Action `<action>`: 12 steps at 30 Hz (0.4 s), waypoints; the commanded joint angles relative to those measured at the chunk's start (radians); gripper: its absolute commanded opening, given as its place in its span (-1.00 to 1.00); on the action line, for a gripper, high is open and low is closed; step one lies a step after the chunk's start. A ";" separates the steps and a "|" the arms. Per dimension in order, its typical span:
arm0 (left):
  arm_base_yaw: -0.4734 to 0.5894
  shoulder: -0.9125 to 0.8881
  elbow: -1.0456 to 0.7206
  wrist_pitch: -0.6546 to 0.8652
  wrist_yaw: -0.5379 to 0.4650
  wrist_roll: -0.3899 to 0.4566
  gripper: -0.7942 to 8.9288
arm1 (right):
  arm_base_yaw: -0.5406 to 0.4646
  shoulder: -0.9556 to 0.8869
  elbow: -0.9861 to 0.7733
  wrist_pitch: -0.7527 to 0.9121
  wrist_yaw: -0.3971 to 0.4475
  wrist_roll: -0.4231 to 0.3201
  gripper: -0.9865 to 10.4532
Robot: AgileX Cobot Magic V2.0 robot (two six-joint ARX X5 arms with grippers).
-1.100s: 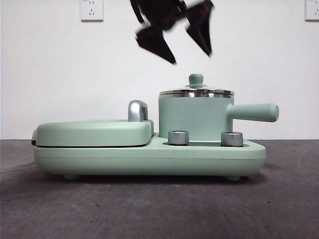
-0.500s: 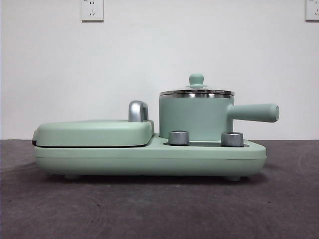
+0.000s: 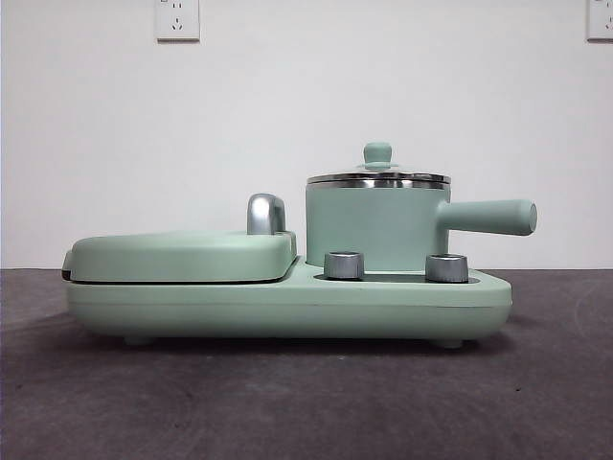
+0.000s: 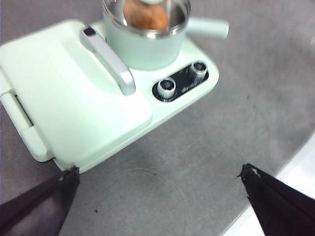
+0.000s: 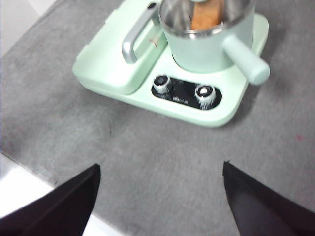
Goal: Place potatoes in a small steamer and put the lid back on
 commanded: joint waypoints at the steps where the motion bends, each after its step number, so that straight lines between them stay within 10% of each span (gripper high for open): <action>1: -0.006 -0.114 -0.122 0.066 0.000 -0.070 0.25 | 0.006 0.006 0.007 0.025 -0.003 -0.043 -0.14; 5: -0.006 -0.247 -0.237 0.100 0.000 -0.106 0.16 | 0.006 0.006 0.007 0.031 -0.002 -0.043 -0.14; 8: -0.006 -0.291 -0.251 0.079 0.000 -0.105 -0.36 | 0.006 0.006 0.007 0.031 -0.003 -0.043 -0.19; 9: -0.006 -0.303 -0.251 0.072 0.000 -0.105 -0.77 | 0.006 0.006 0.007 0.028 -0.003 -0.043 -0.45; 12: -0.006 -0.317 -0.251 0.071 0.000 -0.110 -0.80 | 0.006 0.006 0.007 0.026 -0.002 -0.043 -0.78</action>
